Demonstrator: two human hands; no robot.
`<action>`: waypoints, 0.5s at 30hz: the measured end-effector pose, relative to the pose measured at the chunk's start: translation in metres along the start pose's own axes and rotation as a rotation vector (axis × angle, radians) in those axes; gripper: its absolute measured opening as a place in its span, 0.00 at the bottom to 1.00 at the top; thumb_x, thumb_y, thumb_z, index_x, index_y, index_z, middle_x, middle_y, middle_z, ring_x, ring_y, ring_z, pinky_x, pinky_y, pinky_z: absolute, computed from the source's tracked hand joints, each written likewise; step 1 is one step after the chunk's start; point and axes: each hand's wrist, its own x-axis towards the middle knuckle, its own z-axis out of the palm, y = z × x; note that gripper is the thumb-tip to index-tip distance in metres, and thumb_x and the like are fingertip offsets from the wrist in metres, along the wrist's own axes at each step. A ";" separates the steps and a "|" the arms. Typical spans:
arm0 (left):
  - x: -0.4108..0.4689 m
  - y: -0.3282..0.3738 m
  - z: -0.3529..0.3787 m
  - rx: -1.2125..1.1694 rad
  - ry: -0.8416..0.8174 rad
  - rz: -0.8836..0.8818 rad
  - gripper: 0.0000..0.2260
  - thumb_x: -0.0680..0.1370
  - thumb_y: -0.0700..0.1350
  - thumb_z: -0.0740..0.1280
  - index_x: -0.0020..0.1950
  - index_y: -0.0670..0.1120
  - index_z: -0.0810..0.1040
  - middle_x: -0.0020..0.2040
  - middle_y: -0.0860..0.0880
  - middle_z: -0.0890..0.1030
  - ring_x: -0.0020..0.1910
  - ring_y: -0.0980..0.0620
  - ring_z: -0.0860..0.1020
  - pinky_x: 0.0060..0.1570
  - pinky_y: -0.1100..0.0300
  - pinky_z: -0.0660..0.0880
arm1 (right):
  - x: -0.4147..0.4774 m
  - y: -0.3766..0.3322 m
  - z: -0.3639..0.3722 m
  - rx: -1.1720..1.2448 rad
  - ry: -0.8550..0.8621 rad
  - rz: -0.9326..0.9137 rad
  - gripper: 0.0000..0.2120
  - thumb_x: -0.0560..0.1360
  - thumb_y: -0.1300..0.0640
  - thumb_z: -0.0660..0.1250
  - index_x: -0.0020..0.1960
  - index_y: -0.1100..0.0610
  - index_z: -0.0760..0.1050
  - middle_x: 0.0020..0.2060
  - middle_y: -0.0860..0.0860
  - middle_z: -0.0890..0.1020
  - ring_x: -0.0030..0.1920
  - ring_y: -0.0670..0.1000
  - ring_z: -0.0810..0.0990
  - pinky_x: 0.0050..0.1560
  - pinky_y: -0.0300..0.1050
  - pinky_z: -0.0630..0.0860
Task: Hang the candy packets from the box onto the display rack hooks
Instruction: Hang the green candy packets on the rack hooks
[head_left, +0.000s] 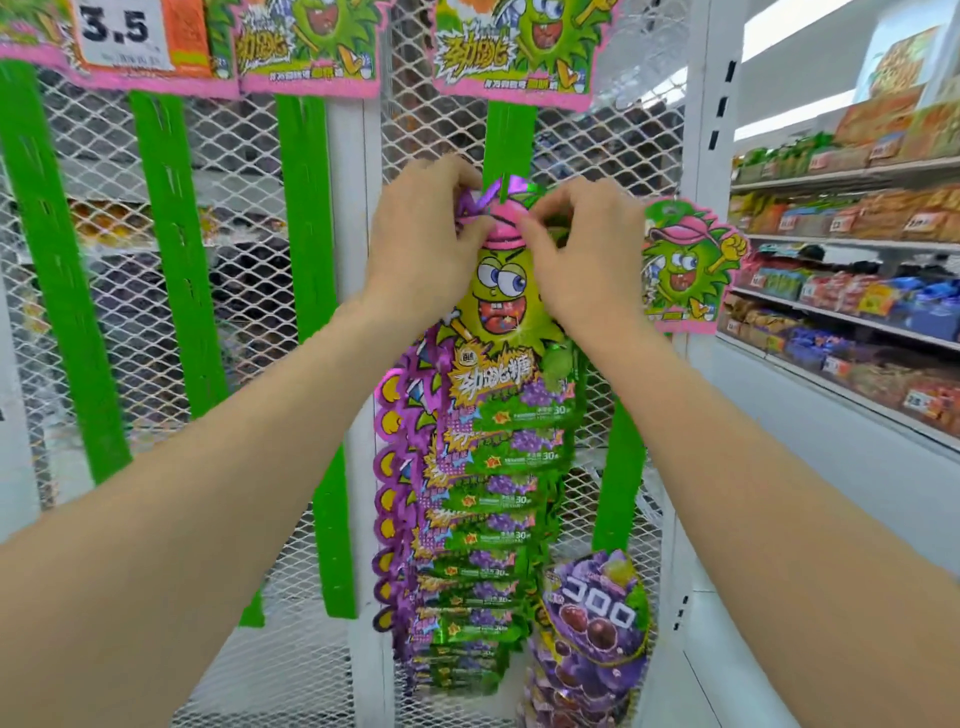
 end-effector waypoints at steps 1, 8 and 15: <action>-0.008 -0.001 0.001 0.083 0.029 0.030 0.18 0.77 0.49 0.75 0.66 0.50 0.80 0.58 0.49 0.79 0.59 0.45 0.77 0.59 0.53 0.72 | -0.007 -0.001 0.000 -0.068 0.012 -0.003 0.07 0.76 0.50 0.75 0.49 0.52 0.82 0.52 0.51 0.78 0.55 0.52 0.77 0.59 0.52 0.74; -0.132 -0.008 -0.003 0.153 0.119 0.211 0.21 0.76 0.44 0.73 0.70 0.50 0.80 0.73 0.44 0.73 0.72 0.38 0.70 0.70 0.43 0.66 | -0.157 -0.029 -0.027 0.179 -0.227 -0.044 0.06 0.70 0.62 0.70 0.46 0.56 0.81 0.40 0.48 0.79 0.42 0.49 0.77 0.46 0.46 0.75; -0.335 -0.078 0.036 0.008 -0.563 0.210 0.10 0.71 0.37 0.76 0.49 0.47 0.83 0.47 0.48 0.82 0.47 0.42 0.80 0.46 0.49 0.77 | -0.357 -0.008 -0.036 -0.023 -1.338 0.159 0.07 0.73 0.55 0.66 0.36 0.53 0.74 0.31 0.53 0.78 0.40 0.61 0.83 0.42 0.52 0.81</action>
